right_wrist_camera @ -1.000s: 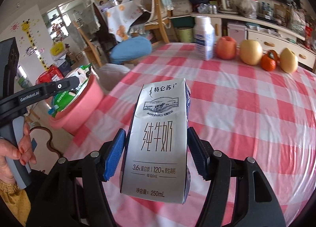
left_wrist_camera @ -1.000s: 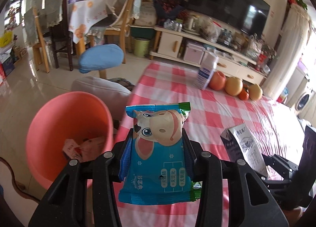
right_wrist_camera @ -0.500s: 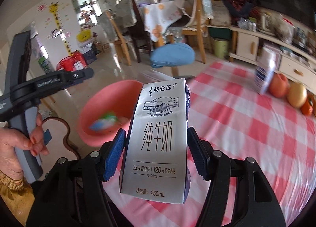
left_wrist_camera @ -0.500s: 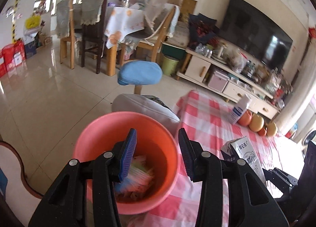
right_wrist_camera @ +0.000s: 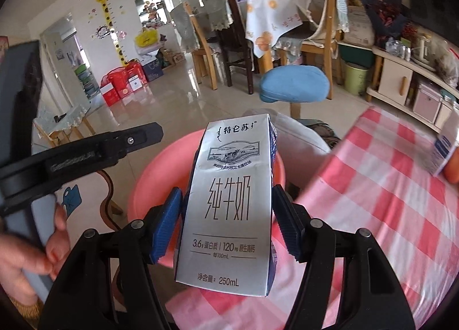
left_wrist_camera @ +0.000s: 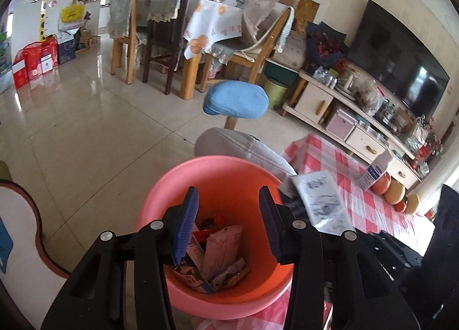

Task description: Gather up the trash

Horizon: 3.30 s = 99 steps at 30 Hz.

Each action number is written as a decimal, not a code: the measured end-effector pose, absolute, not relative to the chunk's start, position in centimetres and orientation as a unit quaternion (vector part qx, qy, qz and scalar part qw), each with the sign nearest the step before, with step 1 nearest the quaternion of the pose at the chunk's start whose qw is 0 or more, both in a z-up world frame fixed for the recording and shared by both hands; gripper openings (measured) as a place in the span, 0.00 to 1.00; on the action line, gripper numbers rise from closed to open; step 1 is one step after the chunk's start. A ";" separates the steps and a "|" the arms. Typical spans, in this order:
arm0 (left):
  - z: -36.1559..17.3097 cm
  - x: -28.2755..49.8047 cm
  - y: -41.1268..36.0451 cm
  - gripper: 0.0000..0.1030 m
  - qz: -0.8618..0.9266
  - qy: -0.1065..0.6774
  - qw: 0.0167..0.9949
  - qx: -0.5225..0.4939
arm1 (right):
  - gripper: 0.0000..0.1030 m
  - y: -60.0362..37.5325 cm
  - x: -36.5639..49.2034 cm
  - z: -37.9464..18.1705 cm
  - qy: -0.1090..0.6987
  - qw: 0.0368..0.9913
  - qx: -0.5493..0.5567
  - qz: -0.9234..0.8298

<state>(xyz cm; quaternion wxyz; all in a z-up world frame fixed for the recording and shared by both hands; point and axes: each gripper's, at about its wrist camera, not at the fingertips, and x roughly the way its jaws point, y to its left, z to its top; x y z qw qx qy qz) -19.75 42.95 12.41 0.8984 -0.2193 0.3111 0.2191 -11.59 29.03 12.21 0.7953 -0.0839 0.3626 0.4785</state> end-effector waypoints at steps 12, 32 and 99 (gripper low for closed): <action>12.6 -19.9 42.9 0.88 0.259 0.302 0.890 -0.224 | 0.84 28.0 -11.1 11.1 0.352 0.822 -0.057 0.443; 13.9 -17.1 35.7 0.93 0.173 0.306 0.915 -0.197 | 0.87 15.7 -12.2 10.9 0.327 0.880 -0.075 0.336; 16.6 -9.6 5.3 0.94 0.043 0.273 0.960 -0.042 | 0.93 -11.5 -10.8 14.1 0.215 0.970 -0.070 0.091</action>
